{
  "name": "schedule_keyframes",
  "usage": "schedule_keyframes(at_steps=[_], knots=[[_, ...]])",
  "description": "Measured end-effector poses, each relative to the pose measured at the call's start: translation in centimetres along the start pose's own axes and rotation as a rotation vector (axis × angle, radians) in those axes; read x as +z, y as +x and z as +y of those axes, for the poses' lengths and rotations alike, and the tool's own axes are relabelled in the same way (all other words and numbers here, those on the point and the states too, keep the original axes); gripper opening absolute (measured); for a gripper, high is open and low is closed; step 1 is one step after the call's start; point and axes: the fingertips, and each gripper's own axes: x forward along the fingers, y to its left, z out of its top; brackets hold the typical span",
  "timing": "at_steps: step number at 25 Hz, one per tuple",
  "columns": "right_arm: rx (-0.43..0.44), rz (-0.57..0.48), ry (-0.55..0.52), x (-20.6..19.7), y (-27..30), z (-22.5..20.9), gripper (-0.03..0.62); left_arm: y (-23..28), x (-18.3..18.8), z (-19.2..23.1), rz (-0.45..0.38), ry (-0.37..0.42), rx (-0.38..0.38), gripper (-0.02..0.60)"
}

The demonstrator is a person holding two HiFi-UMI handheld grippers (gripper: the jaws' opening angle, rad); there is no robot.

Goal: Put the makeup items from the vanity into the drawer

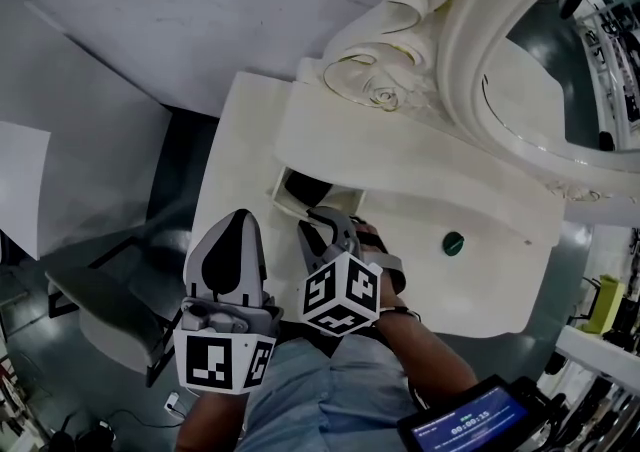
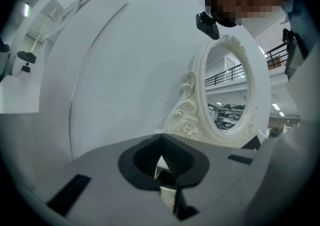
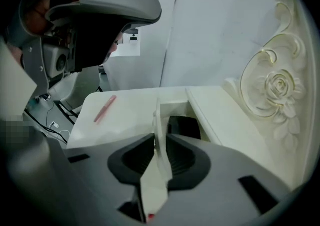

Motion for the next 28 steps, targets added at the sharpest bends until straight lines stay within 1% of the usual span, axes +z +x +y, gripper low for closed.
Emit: schedule_keyframes(at_steps=[1,2,3,4,7,10,13,16,18,20,23,24,26,28], knots=[[0.002,-0.016,0.003,0.2,-0.1,0.0,0.071,-0.1,0.1,-0.1,-0.004,0.003,-0.001,0.000],[0.006,-0.041,0.010,0.5,-0.3,0.0,0.100,-0.2,0.2,-0.2,-0.009,0.008,-0.001,0.000],[0.009,-0.073,0.020,1.0,-0.8,0.1,0.143,-0.4,0.4,-0.3,-0.015,0.012,0.001,0.000],[0.014,-0.110,0.034,1.5,-1.4,0.1,0.153,-0.6,0.5,-0.3,-0.022,0.017,0.004,0.000],[0.013,-0.225,0.107,2.6,-4.4,-0.6,0.155,-1.4,1.0,-0.6,-0.038,0.025,0.020,0.000],[-0.050,-0.309,0.179,1.9,-8.3,-3.3,0.154,-2.0,1.5,-1.9,-0.057,0.038,0.018,0.000],[-0.141,-0.358,0.245,-0.7,-12.2,-6.9,0.153,-2.6,2.1,-4.4,-0.079,0.064,-0.001,0.000],[-0.186,-0.345,0.307,-5.2,-14.6,-8.0,0.153,-4.0,1.3,-7.5,-0.063,0.085,-0.029,0.000],[-0.175,-0.314,0.335,-8.2,-15.0,-7.0,0.153,-4.8,0.4,-9.4,-0.045,0.094,-0.051,0.000],[-0.141,-0.281,0.347,-10.7,-14.5,-5.2,0.153,-5.3,-0.6,-10.8,-0.027,0.093,-0.066,0.000],[-0.083,-0.226,0.336,-14.0,-12.6,-2.0,0.153,-6.1,-2.6,-12.5,0.009,0.091,-0.077,0.000],[-0.070,-0.203,0.321,-15.1,-11.7,-1.0,0.141,-6.4,-3.4,-12.9,0.024,0.089,-0.079,0.000],[-0.064,-0.158,0.285,-16.8,-10.1,0.3,0.133,-6.9,-5.0,-13.3,0.054,0.086,-0.078,0.000],[-0.058,-0.126,0.276,-18.1,-8.6,1.0,0.133,-7.4,-6.6,-13.1,0.092,0.078,-0.065,0.000]])
